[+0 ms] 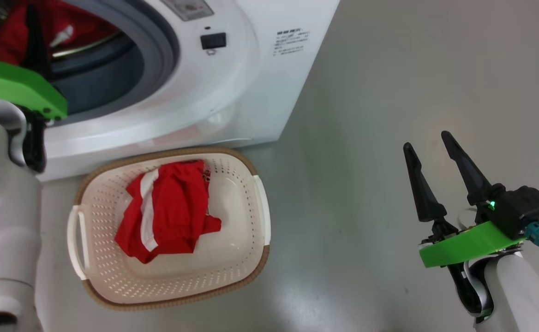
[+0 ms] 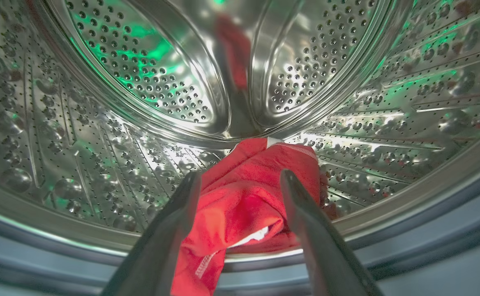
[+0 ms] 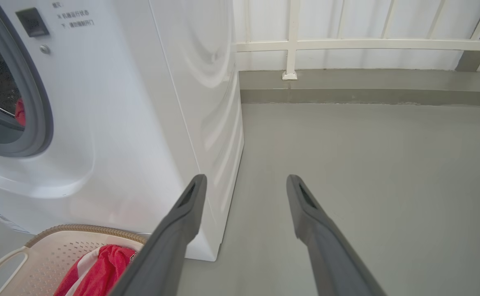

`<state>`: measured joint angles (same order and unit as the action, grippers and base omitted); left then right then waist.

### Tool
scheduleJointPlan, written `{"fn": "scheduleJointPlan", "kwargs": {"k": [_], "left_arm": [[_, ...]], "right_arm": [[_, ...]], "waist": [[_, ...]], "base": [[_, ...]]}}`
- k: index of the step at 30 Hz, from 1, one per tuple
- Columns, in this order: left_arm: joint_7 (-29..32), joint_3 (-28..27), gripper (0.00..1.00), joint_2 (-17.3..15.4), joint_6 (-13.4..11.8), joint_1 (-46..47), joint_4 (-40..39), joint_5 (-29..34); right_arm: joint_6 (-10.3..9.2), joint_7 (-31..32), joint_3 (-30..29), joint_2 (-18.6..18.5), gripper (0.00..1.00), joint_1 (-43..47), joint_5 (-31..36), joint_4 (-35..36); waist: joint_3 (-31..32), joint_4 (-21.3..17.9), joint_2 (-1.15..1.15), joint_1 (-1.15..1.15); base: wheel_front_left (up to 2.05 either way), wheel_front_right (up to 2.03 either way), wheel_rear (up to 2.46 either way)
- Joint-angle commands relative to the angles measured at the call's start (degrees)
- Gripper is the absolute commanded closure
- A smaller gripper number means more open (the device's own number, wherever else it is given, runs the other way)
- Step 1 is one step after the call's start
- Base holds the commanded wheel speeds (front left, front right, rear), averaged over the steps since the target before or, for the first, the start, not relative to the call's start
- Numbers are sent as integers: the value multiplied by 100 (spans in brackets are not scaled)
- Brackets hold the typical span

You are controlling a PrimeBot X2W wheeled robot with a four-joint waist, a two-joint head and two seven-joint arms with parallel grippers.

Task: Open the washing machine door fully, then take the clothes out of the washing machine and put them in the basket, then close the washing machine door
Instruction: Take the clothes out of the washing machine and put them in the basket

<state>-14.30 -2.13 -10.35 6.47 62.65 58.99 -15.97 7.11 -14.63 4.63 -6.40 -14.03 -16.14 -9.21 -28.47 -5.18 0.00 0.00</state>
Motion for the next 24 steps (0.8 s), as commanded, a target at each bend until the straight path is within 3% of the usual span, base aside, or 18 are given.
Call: {"fn": "scheduleJointPlan", "kwargs": {"k": [1, 11, 19, 20, 21, 22, 24], "left_arm": [[-19, -98, 0, -328, -82, 208, 83, -39], [523, 44, 0, -673, -498, 897, 1180, 81], [1155, 326, 0, -909, -715, 1046, 1386, 304], [1199, 376, 22, -923, -731, 1059, 1395, 344], [1218, 395, 70, -926, -748, 1072, 1401, 352], [1233, 413, 100, -923, -758, 1083, 1406, 357], [1216, 464, 100, -900, -794, 1099, 1411, 384]], "right_arm": [[37, -37, 150, -70, 0, -68, -33, 153], [37, -37, 330, -116, 0, -209, -105, 170], [37, -37, 458, -83, 0, -317, -213, 135], [37, -37, 460, -81, 0, -325, -222, 128], [37, -37, 460, -79, 0, -333, -228, 121], [37, -37, 457, -77, 0, -341, -231, 115], [37, -37, 438, -75, 0, -347, -235, 100]], "waist": [[-300, -159, 0, 0], [-501, -330, 0, 0], [-596, -413, 0, 0], [-605, -414, 0, 0], [-610, -414, 0, 0], [-612, -412, 0, 0], [-603, -393, 0, 0]], "base": [[0, 0, 0], [0, 0, 0], [0, 0, 0], [0, 0, 0], [0, 0, 0], [0, 0, 0], [0, 0, 0]]}}
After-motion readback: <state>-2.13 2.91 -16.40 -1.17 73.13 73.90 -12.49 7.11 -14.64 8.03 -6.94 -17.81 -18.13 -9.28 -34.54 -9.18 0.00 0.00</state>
